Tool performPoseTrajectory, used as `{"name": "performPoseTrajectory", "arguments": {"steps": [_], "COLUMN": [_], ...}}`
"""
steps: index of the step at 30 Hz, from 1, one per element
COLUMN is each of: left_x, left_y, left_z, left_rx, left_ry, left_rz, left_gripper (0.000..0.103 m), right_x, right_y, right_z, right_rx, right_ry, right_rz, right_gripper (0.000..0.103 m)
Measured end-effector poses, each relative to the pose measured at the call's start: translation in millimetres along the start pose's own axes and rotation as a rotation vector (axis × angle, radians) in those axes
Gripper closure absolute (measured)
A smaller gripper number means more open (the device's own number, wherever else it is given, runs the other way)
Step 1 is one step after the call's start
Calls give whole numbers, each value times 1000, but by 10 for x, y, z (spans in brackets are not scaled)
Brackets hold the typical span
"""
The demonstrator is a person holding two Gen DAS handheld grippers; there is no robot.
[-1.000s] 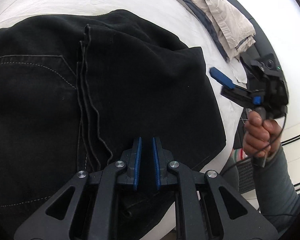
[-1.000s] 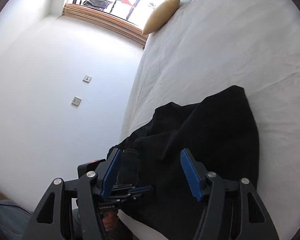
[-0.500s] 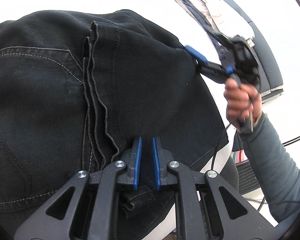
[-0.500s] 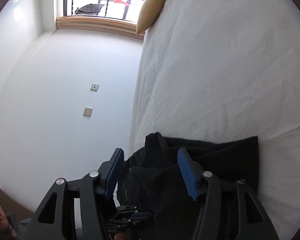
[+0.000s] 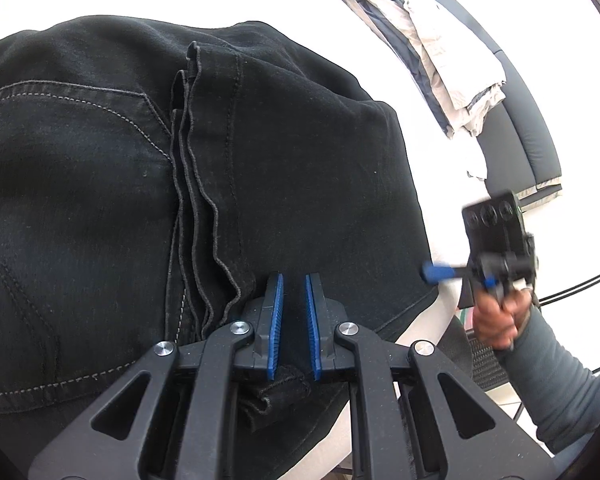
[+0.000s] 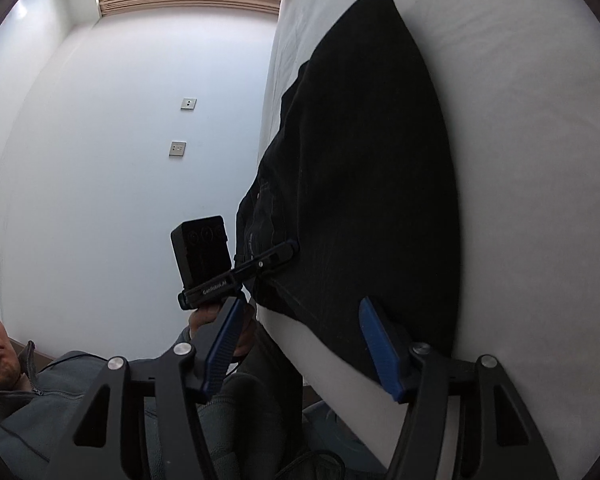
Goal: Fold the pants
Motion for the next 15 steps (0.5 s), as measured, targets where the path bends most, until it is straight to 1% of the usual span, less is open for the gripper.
{"name": "performPoseTrajectory", "arguments": {"steps": [1,2,4,5,8,11,13,15], "left_x": [15,-13,-98,-173,-523,-979,-1310,-1653], "left_y": [14,20,22,40,75,42,-31,-171], "left_z": [25,38,76,102,214,423,600,815], "left_rx": [5,11,19,24,37,24,-1,-62], "left_ry": [1,3,10,21,83,166,227,300], "left_rz": [-3,-6,-20,-31,-55,-115,-173,-226], "left_gripper": [92,92,92,92,92,92,92,92], "right_x": [-17,-8,17,20,-27,52,202,376], "right_y": [-3,-8,-51,-100,-360,-695,-879,-979], "right_z": [109,220,434,519,662,576,396,165], "right_rx": [11,16,1,-6,-58,-124,-130,-105], "right_ry": [-10,-24,-34,-30,28,97,146,187], "right_rz": [-2,14,65,65,-7,-78,-120,-144], "right_gripper": [37,33,31,30,29,28,27,27]}}
Point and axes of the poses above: each gripper's, at about its wrist camera, not at the fingertips, and x roughly the way its jaws point, y to its right, z to its underside, the point moved 4 cm from there along x, roughly the way its jaws point, and after that the axes turned 14 degrees about x, right-handed, at the moved point
